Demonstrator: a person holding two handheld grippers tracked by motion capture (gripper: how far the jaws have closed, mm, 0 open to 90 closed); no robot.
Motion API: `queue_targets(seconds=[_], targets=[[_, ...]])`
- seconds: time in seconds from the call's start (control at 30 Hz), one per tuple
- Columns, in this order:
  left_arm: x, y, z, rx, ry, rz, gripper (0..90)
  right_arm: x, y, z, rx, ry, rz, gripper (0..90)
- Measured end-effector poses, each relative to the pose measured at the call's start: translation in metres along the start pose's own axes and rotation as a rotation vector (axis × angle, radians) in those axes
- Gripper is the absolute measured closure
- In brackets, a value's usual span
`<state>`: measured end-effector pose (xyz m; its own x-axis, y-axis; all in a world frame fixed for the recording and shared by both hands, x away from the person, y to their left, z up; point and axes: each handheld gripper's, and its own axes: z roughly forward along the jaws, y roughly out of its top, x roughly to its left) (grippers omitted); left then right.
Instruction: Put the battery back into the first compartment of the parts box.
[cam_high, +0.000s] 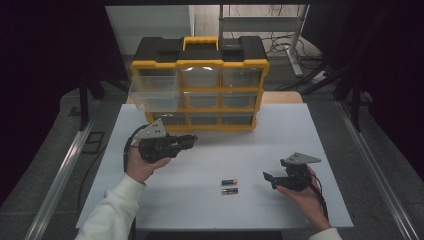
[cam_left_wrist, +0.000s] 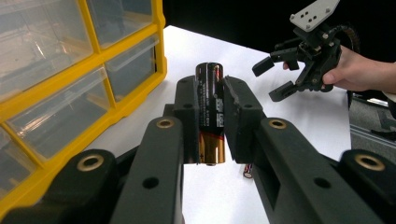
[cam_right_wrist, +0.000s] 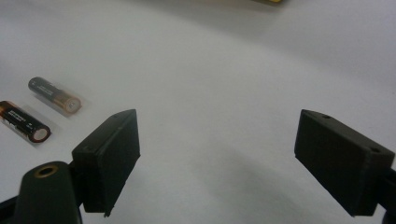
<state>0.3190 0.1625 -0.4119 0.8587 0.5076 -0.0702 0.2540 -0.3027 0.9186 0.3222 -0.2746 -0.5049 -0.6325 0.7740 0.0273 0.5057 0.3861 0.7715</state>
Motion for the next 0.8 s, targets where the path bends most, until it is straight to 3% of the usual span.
queue_targets(seconds=[0.8], targets=[[0.0, 0.008, -0.014, -0.068, 0.022, -0.009, 77.1, 0.0, 0.0, 0.0, -0.001, -0.001, -0.006, 14.3]])
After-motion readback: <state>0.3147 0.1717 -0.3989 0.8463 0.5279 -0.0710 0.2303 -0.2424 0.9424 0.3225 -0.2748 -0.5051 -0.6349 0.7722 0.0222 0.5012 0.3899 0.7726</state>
